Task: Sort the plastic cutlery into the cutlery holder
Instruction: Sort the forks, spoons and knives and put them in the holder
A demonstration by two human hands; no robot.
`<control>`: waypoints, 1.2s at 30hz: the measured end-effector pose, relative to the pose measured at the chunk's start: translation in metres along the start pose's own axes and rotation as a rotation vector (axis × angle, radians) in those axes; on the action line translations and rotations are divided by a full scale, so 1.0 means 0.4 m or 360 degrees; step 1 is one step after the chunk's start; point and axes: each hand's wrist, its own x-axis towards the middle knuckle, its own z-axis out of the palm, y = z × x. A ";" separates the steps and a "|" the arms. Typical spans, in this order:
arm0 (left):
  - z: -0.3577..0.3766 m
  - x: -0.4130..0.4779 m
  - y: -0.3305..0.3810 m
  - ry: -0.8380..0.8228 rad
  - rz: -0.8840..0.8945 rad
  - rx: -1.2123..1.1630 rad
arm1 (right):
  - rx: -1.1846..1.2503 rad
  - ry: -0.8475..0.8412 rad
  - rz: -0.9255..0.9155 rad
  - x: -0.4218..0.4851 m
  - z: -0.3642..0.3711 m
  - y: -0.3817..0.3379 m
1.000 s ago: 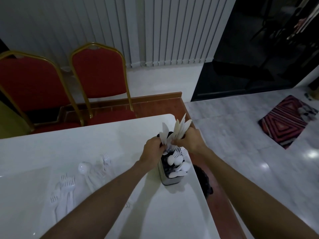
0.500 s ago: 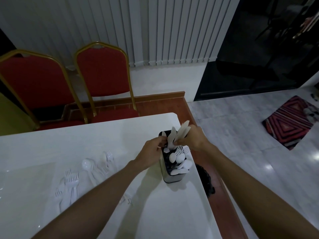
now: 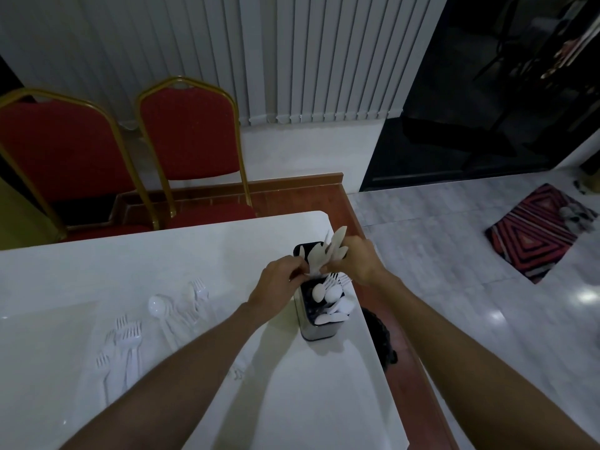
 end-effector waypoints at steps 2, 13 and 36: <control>-0.008 0.012 0.011 0.0137 -0.0011 -0.0011 | 0.0020 0.0013 -0.0075 -0.007 -0.011 -0.006; 0.015 0.006 0.021 0.0251 -0.0303 -0.0326 | 0.0068 0.0205 -0.0263 -0.025 -0.023 -0.011; -0.149 -0.324 -0.291 0.0236 -0.0682 0.0173 | 0.0024 0.0209 -0.0831 -0.104 0.329 -0.227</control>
